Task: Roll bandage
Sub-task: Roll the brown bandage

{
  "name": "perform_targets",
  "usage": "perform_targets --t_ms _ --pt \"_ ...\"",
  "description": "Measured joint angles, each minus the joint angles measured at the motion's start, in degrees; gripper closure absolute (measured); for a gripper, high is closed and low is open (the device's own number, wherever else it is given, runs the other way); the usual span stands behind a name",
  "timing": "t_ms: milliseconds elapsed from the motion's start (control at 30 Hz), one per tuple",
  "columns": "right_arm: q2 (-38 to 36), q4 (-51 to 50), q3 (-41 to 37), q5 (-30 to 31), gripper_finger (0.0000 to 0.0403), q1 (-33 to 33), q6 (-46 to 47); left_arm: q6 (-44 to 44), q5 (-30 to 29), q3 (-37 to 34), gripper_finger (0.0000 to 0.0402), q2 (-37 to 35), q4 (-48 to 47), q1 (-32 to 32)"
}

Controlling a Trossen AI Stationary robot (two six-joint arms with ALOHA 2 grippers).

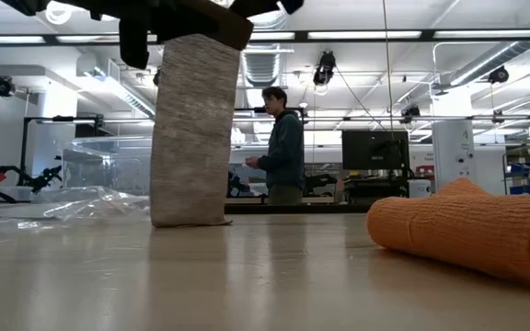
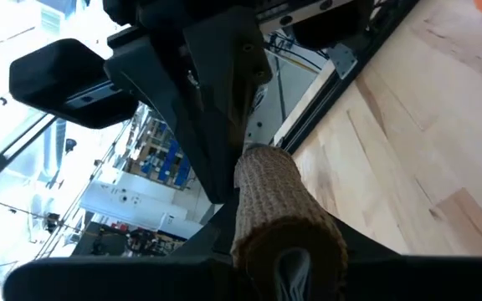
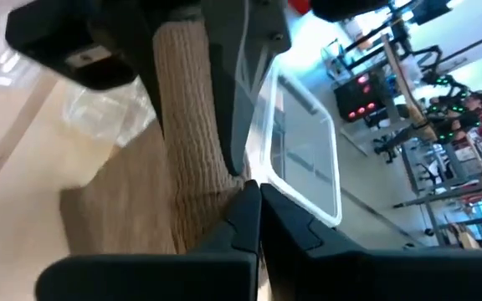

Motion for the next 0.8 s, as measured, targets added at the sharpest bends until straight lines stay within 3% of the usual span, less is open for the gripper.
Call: perform_targets --t_ms 433,633,800 --pt "-0.8 -9.1 0.2 1.2 0.0401 -0.1 2.7 4.6 0.3 -0.2 0.035 0.3 -0.6 -0.1" --pt "-2.2 -2.7 -0.1 3.1 0.0401 -0.2 2.4 7.5 0.4 0.1 0.035 0.5 0.3 -0.2" --pt "-1.6 0.8 -0.1 -1.1 0.0401 -0.6 3.7 7.6 0.5 0.1 0.0349 0.6 0.2 -0.2"
